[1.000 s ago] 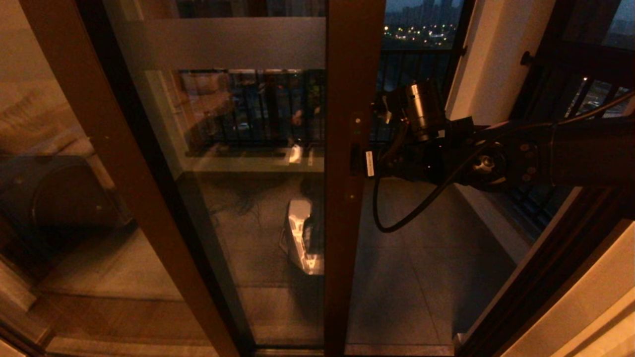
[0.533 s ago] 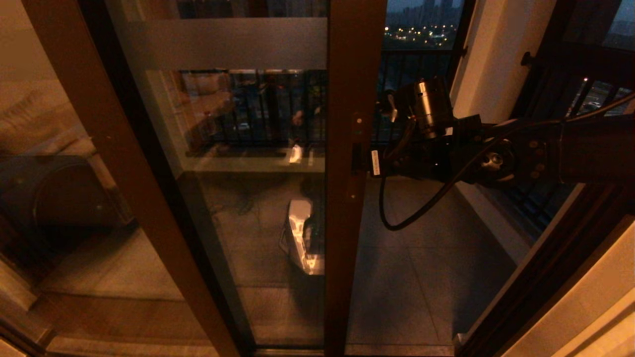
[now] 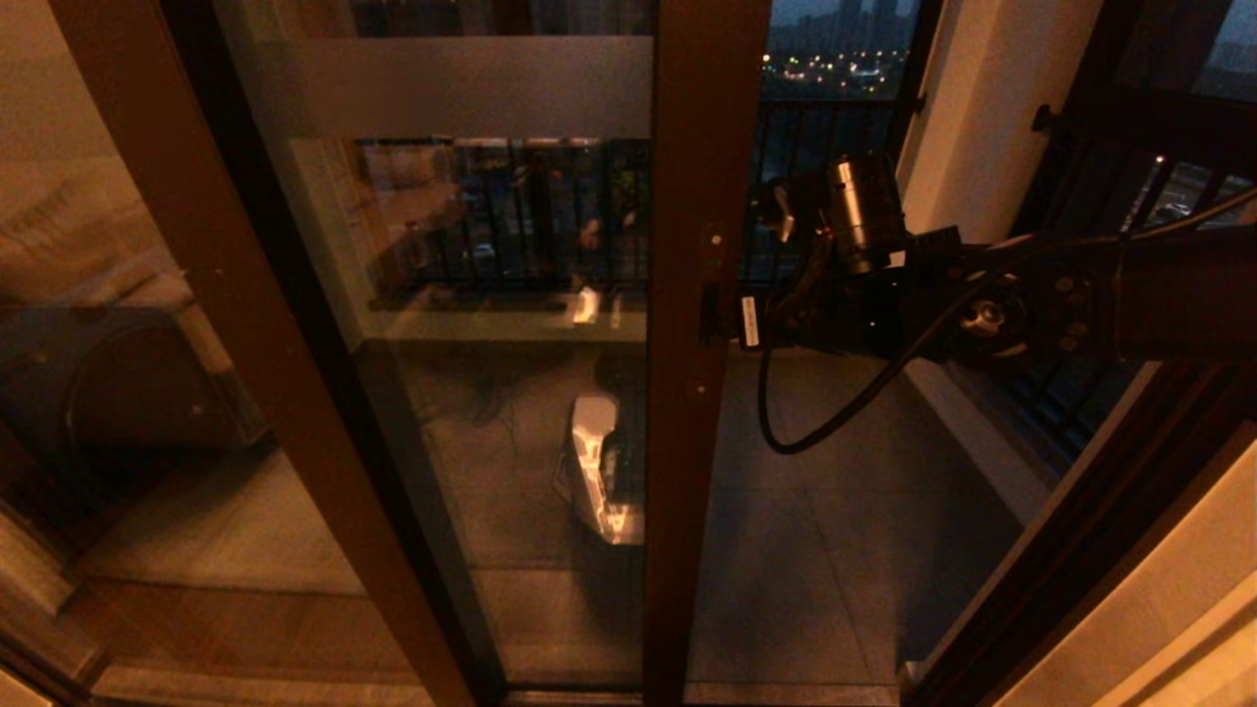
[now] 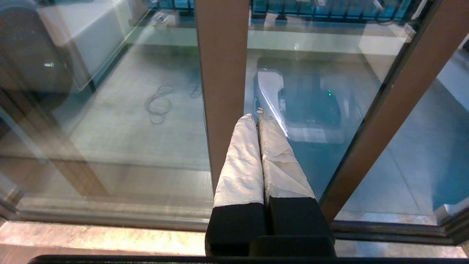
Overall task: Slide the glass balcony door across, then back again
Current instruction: Close the slid door
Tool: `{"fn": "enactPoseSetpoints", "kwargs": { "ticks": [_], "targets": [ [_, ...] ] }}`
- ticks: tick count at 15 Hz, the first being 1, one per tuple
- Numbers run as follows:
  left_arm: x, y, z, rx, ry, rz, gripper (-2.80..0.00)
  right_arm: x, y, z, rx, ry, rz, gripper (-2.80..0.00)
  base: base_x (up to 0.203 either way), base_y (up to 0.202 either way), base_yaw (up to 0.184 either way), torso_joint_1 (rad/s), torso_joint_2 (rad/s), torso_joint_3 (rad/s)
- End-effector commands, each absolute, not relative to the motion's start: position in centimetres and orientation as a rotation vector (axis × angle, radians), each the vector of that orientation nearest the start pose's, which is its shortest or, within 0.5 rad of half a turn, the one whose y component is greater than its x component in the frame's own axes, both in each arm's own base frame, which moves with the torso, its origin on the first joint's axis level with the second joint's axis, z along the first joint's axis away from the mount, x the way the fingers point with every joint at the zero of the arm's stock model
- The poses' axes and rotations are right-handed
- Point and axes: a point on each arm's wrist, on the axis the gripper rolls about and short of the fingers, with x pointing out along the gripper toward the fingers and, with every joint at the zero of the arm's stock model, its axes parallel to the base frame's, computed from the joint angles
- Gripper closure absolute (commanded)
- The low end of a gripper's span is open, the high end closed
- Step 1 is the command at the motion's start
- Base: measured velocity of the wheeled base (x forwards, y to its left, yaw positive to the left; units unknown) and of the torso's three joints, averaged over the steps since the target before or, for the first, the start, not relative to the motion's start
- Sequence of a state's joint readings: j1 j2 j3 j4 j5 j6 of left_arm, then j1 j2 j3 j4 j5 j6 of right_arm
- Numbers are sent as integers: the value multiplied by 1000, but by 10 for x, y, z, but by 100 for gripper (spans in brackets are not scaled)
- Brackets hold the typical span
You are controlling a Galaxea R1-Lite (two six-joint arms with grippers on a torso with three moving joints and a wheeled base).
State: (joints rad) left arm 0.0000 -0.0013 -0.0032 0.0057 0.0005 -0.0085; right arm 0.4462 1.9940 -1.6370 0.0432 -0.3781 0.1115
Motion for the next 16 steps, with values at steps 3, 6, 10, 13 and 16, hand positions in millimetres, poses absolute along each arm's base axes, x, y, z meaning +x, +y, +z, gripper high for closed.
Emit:
{"fn": "enactPoseSetpoints", "kwargs": {
  "ticks": [3,6,10,13,16],
  "targets": [
    [-23,0,76,-9,3,2,0,373,157,246,-55,366,13,-280,0,0,0,0,0,0],
    [-23,0,76,-9,3,2,0,372,155,248,-54,363,9,-280,0,0,0,0,0,0],
    [-23,0,76,-9,3,2,0,357,154,257,-41,351,64,-280,0,0,0,0,0,0],
    [-23,0,76,-9,4,2,0,356,151,256,-42,358,60,-280,0,0,0,0,0,0],
    [-23,0,76,-9,3,2,0,353,149,256,-44,359,61,-280,0,0,0,0,0,0]
  ]
}}
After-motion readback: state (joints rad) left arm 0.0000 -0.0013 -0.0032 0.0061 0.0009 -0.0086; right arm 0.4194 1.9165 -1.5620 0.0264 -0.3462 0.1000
